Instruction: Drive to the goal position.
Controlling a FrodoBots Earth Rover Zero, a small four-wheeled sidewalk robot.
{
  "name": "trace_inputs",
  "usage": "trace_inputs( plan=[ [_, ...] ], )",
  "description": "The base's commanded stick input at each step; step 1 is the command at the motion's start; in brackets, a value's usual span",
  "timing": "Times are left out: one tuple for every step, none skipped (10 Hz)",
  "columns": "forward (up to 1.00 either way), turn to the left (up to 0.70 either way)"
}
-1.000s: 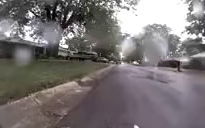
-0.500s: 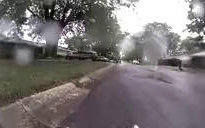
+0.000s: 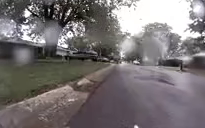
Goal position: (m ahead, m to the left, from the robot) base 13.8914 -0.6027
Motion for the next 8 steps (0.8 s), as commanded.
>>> trace_inputs(
  plan=[
    [0.50,-0.01],
    [0.50,-0.01],
    [0.50,-0.01],
    [0.50,-0.26],
    [0.50,-0.51],
    [0.50,-0.51],
    [0.50,-0.51],
    [0.50,-0.51]
  ],
)
